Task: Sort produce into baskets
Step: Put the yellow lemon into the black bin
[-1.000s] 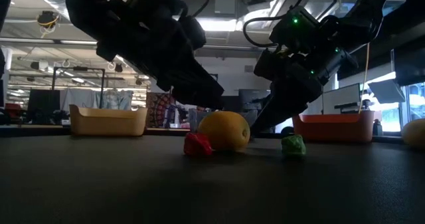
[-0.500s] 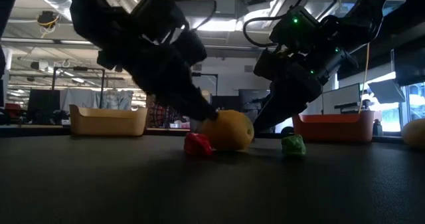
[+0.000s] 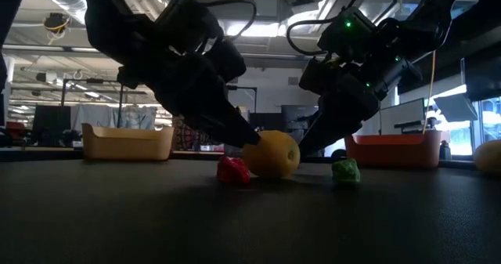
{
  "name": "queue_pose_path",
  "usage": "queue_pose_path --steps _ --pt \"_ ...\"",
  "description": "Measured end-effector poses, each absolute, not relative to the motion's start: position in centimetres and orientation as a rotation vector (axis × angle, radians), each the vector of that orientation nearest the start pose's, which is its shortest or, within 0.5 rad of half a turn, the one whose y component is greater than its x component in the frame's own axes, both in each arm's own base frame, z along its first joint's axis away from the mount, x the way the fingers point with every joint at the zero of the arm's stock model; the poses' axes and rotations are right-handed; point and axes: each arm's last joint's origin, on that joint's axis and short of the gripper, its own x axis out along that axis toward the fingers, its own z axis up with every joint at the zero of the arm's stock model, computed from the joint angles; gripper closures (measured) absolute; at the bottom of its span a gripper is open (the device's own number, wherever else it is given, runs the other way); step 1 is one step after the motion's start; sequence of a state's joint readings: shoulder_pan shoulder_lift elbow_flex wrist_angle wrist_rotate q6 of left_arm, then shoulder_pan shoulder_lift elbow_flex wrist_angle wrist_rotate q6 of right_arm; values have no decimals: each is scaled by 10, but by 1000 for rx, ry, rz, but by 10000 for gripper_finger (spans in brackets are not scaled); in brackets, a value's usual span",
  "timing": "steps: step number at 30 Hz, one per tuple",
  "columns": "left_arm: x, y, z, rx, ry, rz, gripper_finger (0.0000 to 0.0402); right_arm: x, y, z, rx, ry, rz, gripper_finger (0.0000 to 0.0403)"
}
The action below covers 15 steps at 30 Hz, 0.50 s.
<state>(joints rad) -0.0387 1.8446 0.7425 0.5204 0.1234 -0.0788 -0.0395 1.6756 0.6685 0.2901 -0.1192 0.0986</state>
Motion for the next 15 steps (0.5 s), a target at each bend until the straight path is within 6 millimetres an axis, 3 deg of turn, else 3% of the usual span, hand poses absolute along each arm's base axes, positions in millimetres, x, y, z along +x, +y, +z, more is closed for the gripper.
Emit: queue_pose_path --steps 15 --pt "344 -14 95 -147 520 -190 87 302 -8 127 152 721 41 31"
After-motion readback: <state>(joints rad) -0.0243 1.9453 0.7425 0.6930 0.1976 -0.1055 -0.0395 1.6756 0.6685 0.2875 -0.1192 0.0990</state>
